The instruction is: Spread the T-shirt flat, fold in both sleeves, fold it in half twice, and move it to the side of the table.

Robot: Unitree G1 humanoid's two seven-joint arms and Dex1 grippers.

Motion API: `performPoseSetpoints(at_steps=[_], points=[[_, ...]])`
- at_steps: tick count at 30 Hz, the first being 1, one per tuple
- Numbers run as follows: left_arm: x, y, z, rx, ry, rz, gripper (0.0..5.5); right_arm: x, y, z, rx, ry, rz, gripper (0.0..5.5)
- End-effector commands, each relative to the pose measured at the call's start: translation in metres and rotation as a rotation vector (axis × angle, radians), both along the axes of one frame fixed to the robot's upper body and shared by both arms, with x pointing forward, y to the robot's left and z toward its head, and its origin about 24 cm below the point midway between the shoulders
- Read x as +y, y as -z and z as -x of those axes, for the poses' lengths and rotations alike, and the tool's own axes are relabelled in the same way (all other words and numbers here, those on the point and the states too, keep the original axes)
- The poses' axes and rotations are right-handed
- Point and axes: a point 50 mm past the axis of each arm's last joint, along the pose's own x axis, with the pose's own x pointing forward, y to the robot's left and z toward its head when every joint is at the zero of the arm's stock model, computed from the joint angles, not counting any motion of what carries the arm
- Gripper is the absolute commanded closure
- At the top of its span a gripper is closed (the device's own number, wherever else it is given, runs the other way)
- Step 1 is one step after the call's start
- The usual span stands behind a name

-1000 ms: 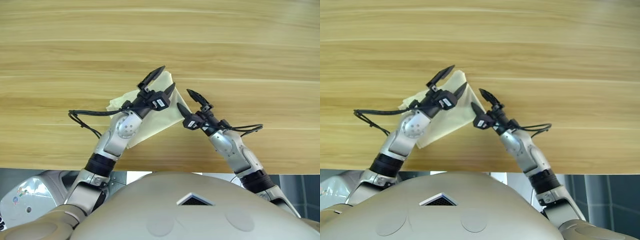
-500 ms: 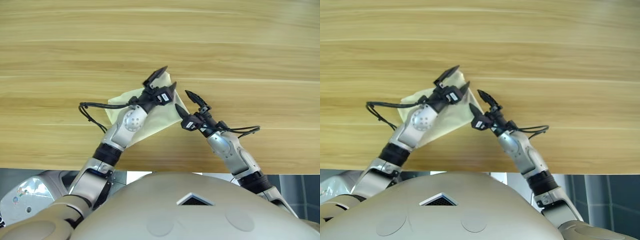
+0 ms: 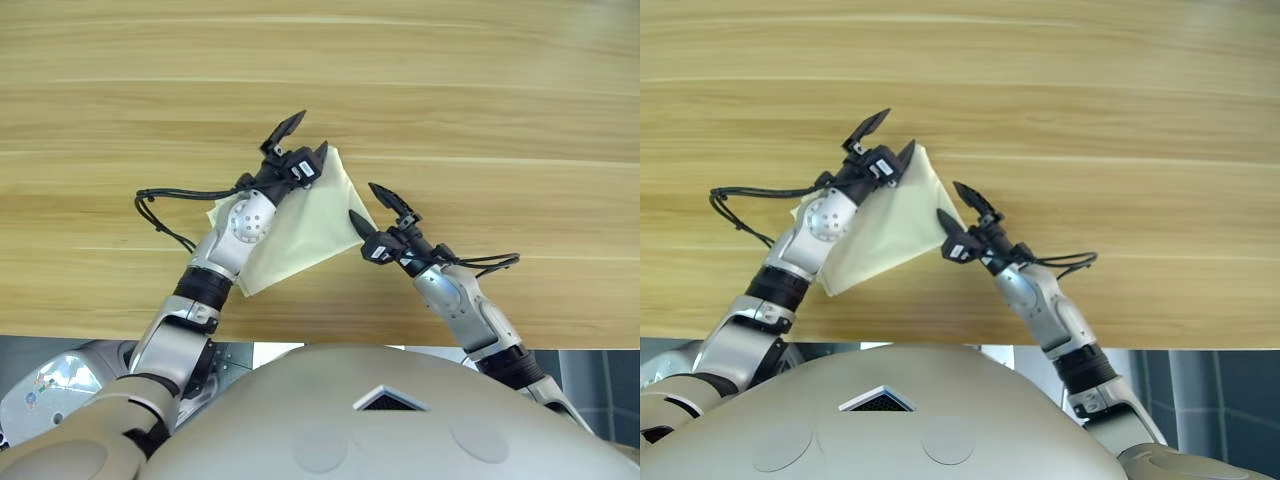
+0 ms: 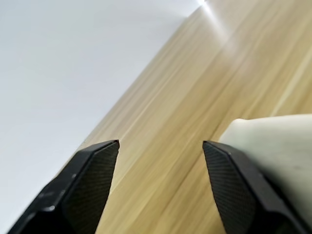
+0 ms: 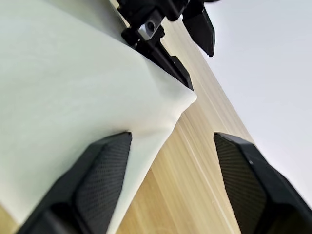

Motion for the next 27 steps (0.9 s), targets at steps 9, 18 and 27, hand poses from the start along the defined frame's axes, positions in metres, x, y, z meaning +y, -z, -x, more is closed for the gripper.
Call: performPoseSetpoints(at_steps=[9,18,27], points=[[0.015,0.016,0.002,-0.004,0.016,-0.176,2.3,-0.004,0.003,0.01,0.071,-0.026,0.058,2.38],[0.04,-0.045,-0.005,-0.25,-0.178,-0.025,2.3,-0.002,0.006,0.007,0.076,-0.023,0.062,2.38],[-0.006,-0.038,0.021,-0.191,0.159,-0.03,2.3,0.0,0.009,0.005,0.071,-0.028,0.069,2.38]])
